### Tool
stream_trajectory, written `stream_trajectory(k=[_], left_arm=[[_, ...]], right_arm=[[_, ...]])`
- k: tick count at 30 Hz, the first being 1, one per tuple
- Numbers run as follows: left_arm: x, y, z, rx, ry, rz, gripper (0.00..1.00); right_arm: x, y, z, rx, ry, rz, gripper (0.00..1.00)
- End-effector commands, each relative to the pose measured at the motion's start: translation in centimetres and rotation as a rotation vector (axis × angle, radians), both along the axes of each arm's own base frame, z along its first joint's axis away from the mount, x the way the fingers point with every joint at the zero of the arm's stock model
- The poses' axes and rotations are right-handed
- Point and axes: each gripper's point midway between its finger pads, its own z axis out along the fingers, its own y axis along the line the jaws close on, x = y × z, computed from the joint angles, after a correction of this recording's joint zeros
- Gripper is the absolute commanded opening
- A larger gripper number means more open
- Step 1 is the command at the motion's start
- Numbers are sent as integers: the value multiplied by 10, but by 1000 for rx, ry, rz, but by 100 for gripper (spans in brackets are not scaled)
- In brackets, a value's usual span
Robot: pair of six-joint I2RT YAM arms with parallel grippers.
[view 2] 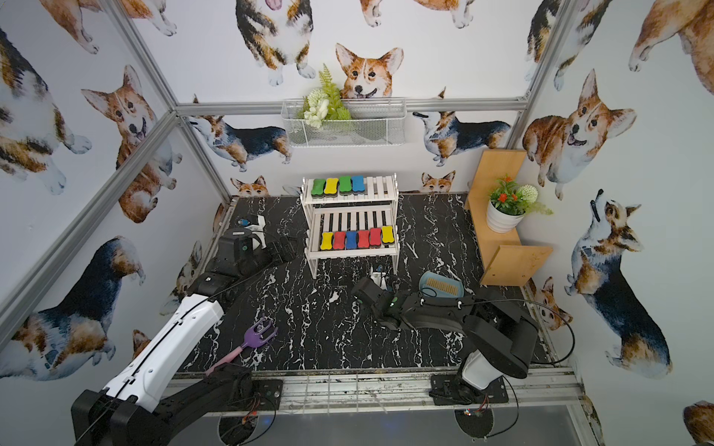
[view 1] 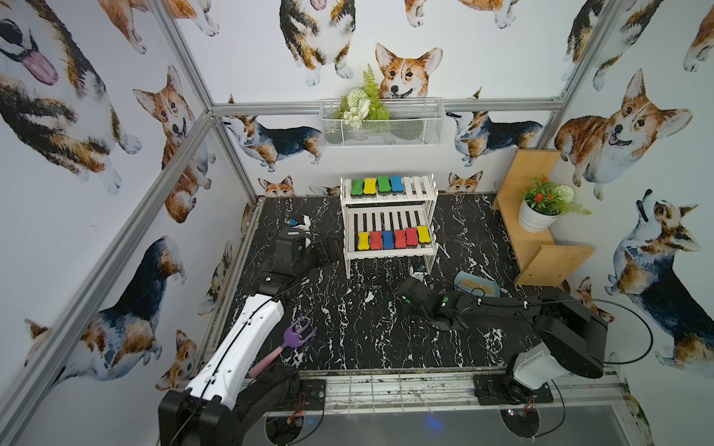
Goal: Remove the whiteboard erasers from the shelf
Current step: Place the whiteboard eraser at the center of the board, then pick up the whiteboard eraser from the shelf.
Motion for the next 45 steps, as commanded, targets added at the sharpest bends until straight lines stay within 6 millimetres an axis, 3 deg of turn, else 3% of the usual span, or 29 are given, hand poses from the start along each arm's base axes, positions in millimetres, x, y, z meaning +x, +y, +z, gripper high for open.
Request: stream_trajectory(k=[1, 10, 16, 22, 29, 33, 36, 40, 43, 45], left_arm=[[2, 0, 3, 9, -9, -3, 100], [0, 2, 4, 17, -16, 1, 100], [1, 1, 3, 14, -11, -3, 100], [1, 0, 2, 10, -9, -7, 100], [2, -3, 1, 1, -6, -18, 100], [3, -5, -1, -5, 0, -26, 100], [3, -5, -3, -7, 4, -28, 100], [2, -4, -3, -3, 2, -24, 100], [1, -3, -3, 0, 1, -22, 100], [1, -3, -2, 0, 0, -22, 100]], right_arm=[[12, 5, 2, 9, -38, -39, 34], [20, -4, -18, -67, -30, -71, 35], [20, -4, -20, -71, -26, -60, 55], [19, -3, -1, -48, -44, -51, 62], [6, 2, 68, 52, -92, 24, 60], [12, 12, 129, 94, -168, 93, 59], [32, 16, 178, 126, -214, 122, 58], [78, 8, 239, 134, -311, 105, 56], [112, 6, 274, 136, -368, 94, 55], [135, 4, 284, 129, -381, 79, 55]])
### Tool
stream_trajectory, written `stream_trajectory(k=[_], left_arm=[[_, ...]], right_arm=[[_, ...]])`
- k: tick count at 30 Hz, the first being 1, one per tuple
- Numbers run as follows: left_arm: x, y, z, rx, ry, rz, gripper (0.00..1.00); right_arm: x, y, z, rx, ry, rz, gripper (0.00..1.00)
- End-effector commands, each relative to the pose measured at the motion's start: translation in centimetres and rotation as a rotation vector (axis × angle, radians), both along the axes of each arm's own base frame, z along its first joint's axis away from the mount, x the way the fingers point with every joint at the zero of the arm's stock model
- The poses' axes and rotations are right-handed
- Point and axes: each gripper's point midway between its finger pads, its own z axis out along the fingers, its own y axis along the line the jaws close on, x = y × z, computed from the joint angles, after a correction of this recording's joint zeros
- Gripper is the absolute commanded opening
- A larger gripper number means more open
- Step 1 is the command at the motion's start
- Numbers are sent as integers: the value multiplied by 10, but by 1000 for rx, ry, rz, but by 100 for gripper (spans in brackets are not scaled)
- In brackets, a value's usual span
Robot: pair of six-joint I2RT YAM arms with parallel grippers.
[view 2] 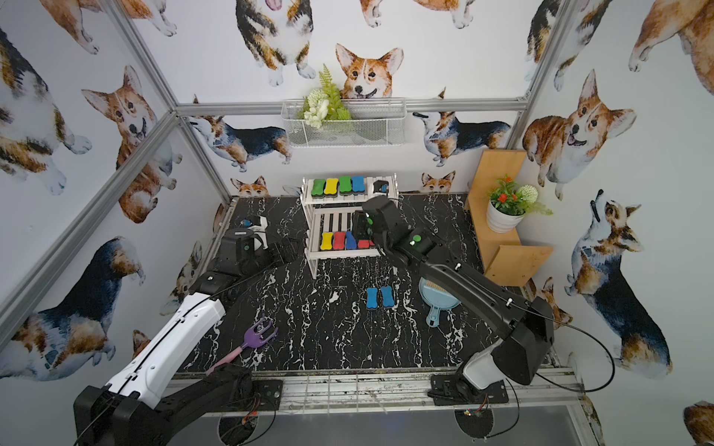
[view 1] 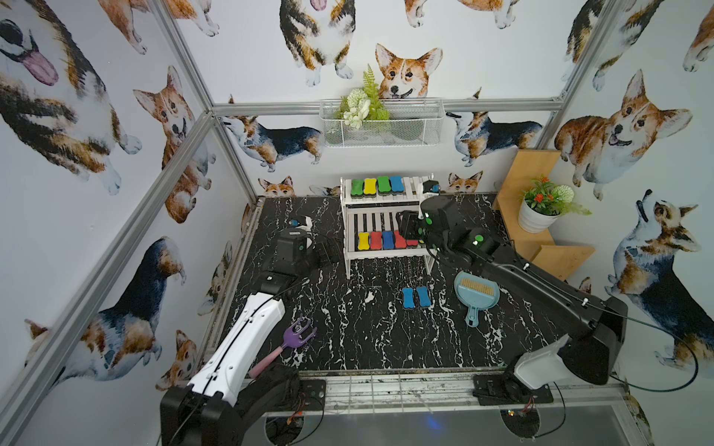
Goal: Remove the whiteboard erasers from the shelf
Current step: Pick up the whiteboard eraser from the shelf.
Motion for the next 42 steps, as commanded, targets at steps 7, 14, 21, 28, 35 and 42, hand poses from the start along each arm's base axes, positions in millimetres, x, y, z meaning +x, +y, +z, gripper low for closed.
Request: stream_trajectory(k=[7, 14, 21, 28, 35, 42], left_arm=[[1, 0, 3, 6, -16, -4, 100], [0, 2, 3, 12, -18, 1, 100], [0, 3, 5, 17, -23, 5, 100], [-1, 5, 6, 22, -26, 12, 100], [-1, 5, 6, 22, -28, 14, 100], [0, 3, 6, 14, -28, 10, 100]], right_arm=[[77, -10, 21, -51, -39, -9, 55], [110, -5, 14, -84, -10, -5, 54], [121, -11, -6, -106, 41, -39, 51], [119, -16, -26, -154, 111, -51, 46], [102, -31, -35, -183, 133, -72, 45], [98, -31, -12, -165, 82, -57, 51]])
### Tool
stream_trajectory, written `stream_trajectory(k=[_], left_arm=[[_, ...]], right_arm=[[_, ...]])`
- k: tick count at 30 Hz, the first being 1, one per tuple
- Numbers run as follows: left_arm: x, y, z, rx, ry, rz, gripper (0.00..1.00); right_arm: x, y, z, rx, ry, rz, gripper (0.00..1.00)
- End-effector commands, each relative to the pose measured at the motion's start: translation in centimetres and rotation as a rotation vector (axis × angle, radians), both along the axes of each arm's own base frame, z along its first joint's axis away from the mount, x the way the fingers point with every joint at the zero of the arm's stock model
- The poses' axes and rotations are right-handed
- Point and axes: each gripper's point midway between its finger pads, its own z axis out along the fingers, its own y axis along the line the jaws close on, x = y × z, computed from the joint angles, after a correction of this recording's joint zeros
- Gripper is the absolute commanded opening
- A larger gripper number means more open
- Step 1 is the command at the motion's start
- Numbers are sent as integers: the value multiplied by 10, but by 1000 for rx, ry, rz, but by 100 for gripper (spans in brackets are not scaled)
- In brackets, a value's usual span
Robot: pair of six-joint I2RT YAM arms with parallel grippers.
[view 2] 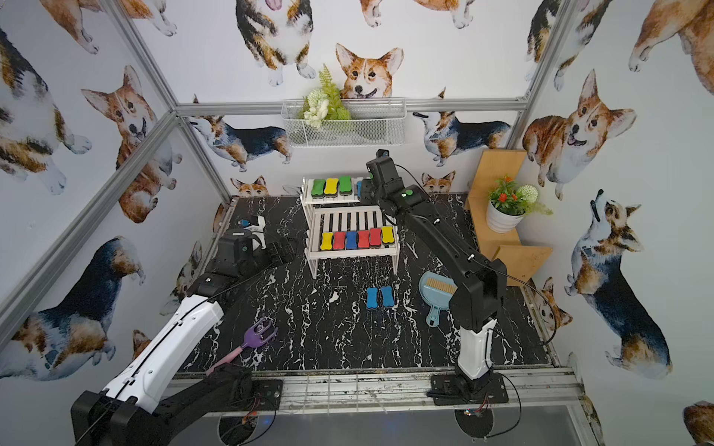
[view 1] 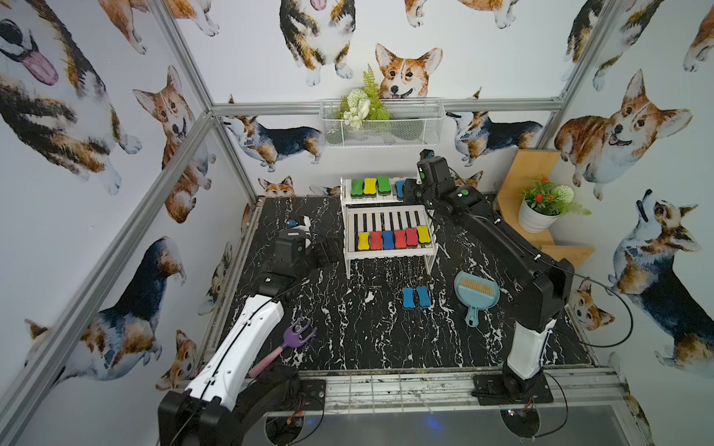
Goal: Remove the whiteboard erasers from the shelf
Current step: Pick up the whiteboard eraser from the shelf.
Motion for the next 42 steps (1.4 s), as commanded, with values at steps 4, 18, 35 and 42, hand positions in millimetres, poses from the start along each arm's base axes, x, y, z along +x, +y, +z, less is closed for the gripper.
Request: stream_trajectory(k=[4, 18, 35, 42], left_arm=[[1, 1, 1, 9, -6, -1, 100], [1, 1, 1, 12, -7, 1, 100], [1, 1, 0, 9, -5, 1, 100], [0, 2, 1, 10, -11, 5, 100]], right_arm=[[-3, 5, 25, -14, -34, 30, 62], [2, 14, -3, -79, 21, 34, 67], [-6, 24, 1, -141, 10, 14, 44], [-60, 24, 33, -54, -54, 19, 42]])
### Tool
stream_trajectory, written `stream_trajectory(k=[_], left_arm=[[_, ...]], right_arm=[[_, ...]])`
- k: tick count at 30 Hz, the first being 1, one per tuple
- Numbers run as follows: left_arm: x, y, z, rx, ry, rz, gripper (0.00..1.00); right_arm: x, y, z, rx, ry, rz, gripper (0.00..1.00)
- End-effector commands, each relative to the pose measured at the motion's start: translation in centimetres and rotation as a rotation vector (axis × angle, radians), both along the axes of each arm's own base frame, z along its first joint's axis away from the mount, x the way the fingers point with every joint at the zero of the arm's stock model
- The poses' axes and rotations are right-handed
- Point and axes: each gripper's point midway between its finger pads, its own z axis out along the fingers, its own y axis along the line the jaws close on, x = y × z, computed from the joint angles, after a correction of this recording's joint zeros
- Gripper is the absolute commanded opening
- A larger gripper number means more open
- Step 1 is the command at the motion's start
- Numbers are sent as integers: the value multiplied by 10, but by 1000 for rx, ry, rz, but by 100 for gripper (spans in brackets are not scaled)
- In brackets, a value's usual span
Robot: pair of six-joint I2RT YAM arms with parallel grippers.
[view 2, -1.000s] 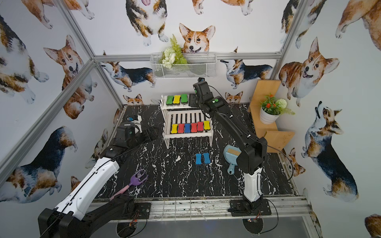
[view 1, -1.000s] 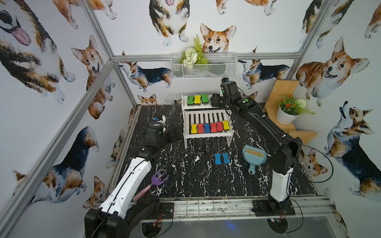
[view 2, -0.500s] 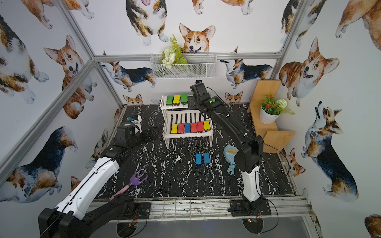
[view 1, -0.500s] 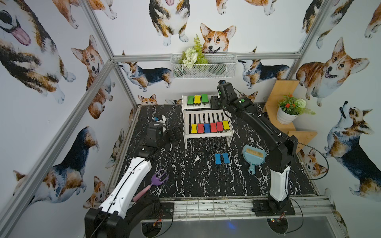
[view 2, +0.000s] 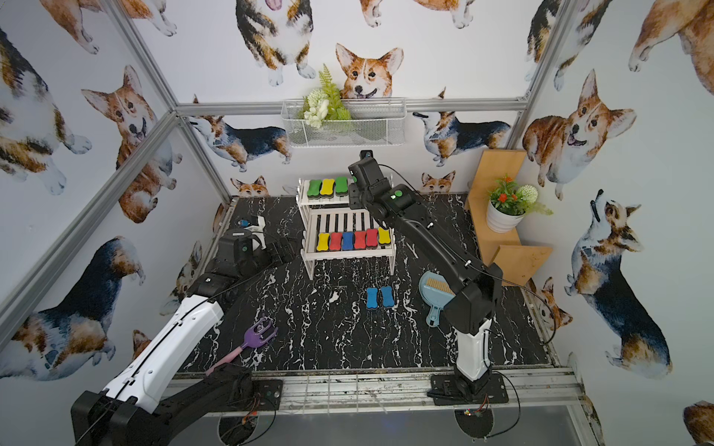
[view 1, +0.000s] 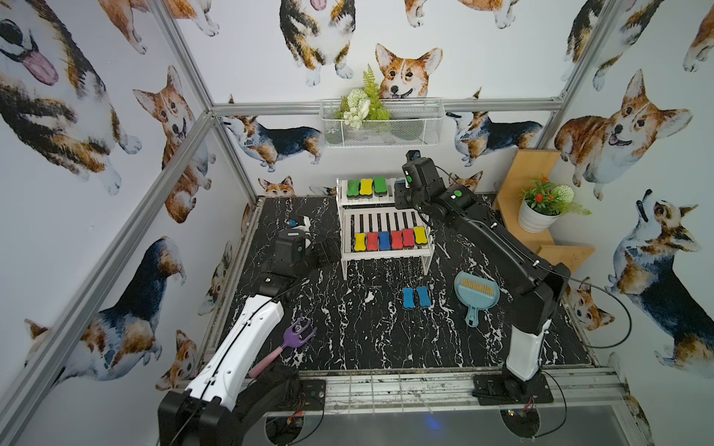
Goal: Remove the whiteboard erasers from the shelf
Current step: Pick up the whiteboard eraser from the shelf, then place the whiteboard eraser at the center of the board.
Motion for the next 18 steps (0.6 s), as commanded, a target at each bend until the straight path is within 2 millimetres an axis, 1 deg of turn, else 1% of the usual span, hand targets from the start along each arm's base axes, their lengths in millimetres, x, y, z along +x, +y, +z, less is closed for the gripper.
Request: stream_trajectory(k=[1, 4, 6, 7, 9, 10, 11, 13, 14, 15, 16, 18], left_arm=[[0, 2, 3, 8, -14, 3, 100], [0, 3, 4, 9, -17, 9, 100], [0, 4, 5, 13, -19, 15, 100], [0, 4, 5, 13, -21, 15, 100], [0, 5, 6, 15, -23, 22, 100], [0, 6, 6, 16, -24, 24, 100], [0, 6, 7, 18, -24, 25, 100], [0, 8, 8, 23, -30, 32, 100], [-1, 9, 8, 27, -29, 36, 100], [-1, 9, 9, 27, -32, 38, 100], [-1, 10, 10, 29, -36, 39, 100], [-2, 10, 10, 29, -37, 42, 100]], right_arm=[[-23, -3, 4, 82, -18, -19, 42], [-61, -1, -12, 154, 7, 9, 41], [-89, 2, -33, 180, 36, 20, 40], [-99, 2, -42, 188, 50, 20, 40], [-127, 7, -69, 217, 88, 27, 40], [-136, 9, -81, 230, 107, 29, 40], [-148, 12, -99, 240, 136, 29, 40], [-164, 18, -125, 253, 166, 26, 40], [-172, 21, -142, 255, 183, 25, 40], [-177, 24, -157, 256, 200, 27, 40], [-182, 28, -176, 259, 227, 30, 39], [-185, 35, -200, 244, 249, 30, 39]])
